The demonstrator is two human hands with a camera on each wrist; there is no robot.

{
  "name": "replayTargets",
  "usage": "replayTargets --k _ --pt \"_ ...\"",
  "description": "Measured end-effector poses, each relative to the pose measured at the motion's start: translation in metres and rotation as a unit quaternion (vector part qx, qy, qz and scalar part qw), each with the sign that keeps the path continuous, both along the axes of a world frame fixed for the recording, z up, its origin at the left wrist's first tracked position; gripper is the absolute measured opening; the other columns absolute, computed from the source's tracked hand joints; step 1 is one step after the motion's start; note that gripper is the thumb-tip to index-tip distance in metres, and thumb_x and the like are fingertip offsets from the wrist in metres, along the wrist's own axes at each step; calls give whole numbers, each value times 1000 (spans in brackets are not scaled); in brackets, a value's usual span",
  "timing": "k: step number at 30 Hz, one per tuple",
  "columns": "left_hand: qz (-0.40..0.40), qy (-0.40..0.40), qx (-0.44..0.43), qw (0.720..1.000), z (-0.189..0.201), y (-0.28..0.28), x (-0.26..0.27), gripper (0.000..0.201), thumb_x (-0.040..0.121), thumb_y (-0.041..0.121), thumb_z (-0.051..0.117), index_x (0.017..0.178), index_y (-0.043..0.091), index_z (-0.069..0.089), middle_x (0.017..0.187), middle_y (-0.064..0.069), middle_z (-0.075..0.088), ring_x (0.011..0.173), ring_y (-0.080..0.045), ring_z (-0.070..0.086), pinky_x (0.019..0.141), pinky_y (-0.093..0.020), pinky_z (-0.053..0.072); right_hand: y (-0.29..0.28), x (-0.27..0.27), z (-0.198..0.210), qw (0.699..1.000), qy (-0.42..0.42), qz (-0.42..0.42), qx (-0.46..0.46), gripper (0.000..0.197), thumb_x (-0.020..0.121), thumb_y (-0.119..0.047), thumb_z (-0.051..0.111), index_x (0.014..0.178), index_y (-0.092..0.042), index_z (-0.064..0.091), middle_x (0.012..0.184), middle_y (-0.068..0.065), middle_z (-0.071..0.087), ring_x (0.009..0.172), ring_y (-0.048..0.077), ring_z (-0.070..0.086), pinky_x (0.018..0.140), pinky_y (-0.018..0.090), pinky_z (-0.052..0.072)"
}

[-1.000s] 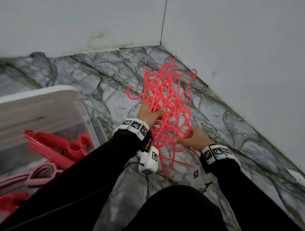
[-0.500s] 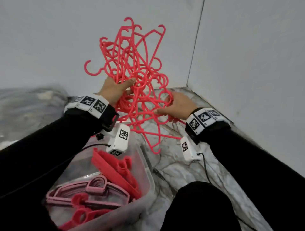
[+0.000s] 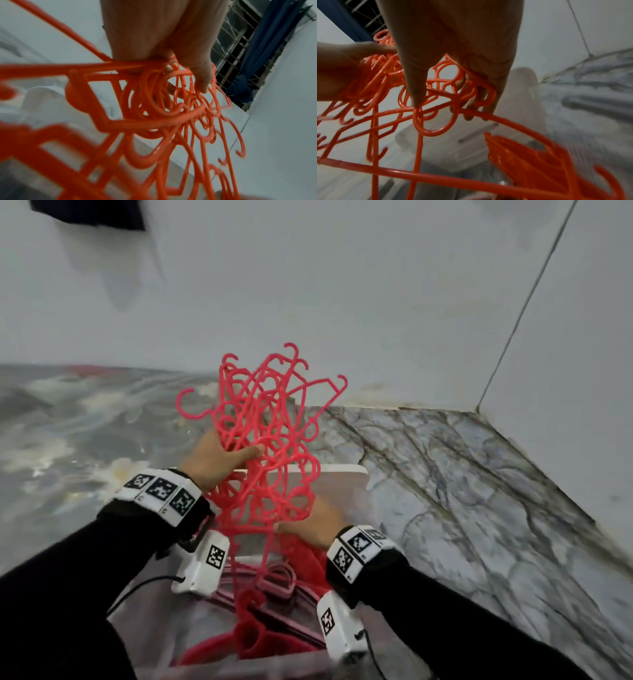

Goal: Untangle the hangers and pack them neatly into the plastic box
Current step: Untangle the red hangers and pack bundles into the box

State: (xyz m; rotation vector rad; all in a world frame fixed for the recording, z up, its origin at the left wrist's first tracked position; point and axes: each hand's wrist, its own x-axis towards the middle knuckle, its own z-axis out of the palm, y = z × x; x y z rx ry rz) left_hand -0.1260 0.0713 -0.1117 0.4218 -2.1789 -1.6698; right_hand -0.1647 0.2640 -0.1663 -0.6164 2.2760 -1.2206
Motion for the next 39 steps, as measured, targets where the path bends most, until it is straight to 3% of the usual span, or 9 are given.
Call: replayTargets --k 5,8,11,16,22,24,29,34,39 --pt "-48 -33 -16 998 -17 4 19 16 80 15 73 92 11 63 74 1 74 65 -10 70 53 -20 53 4 12 -33 997 -36 9 67 65 70 -40 80 118 -11 48 107 -3 57 98 15 56 83 26 44" --pt "-48 -41 12 998 -33 10 36 23 80 6 71 99 8 58 76 4 70 66 -7 68 56 -17 53 9 12 -46 994 -43 44 91 47 74 -32 78 109 -7 58 103 8 66 97 25 61 85 35 49" --pt "-64 -50 -20 996 -43 10 50 27 79 2 72 102 2 57 74 5 68 64 0 64 58 -12 49 10 17 -49 977 -4 134 163 18 83 -34 69 90 -18 65 81 -1 63 80 17 57 68 25 41" --pt "-121 -90 -7 989 -52 4 61 34 76 -6 72 99 10 53 76 7 68 67 3 65 64 -10 49 -5 28 -53 938 62 201 274 26 91 -34 56 102 -12 64 107 11 66 103 26 60 80 29 43" --pt "-178 -178 -131 959 -67 -4 66 40 84 13 70 120 10 52 110 -7 64 100 -16 63 92 -29 50 -1 16 -47 897 85 230 368 42 87 -42 56 55 -20 39 65 2 50 71 24 54 57 26 35" --pt "-196 -206 -170 943 -70 -2 66 39 85 13 69 119 5 51 107 -12 62 93 -21 61 90 -36 50 2 11 -36 885 110 244 381 45 87 -44 56 53 -19 40 56 1 45 67 21 50 55 25 34" --pt "-232 -229 -213 921 -73 10 66 36 88 10 63 109 12 34 93 0 54 82 -15 54 68 -19 44 6 -5 3 880 197 220 371 43 85 -35 60 51 -17 40 53 -3 40 50 15 41 47 20 26" --pt "-208 -243 -159 934 -67 11 58 19 93 -1 43 91 15 33 82 0 44 66 -7 40 54 -14 37 4 -8 13 901 275 125 313 14 85 -30 58 86 -17 52 89 2 59 87 25 57 70 31 47" --pt "-200 -232 -174 936 -65 11 55 7 99 3 41 96 9 42 94 -8 58 82 -14 56 75 -23 46 -3 -4 -2 901 289 163 279 35 85 -23 58 117 -15 46 118 8 56 110 29 55 88 39 48"
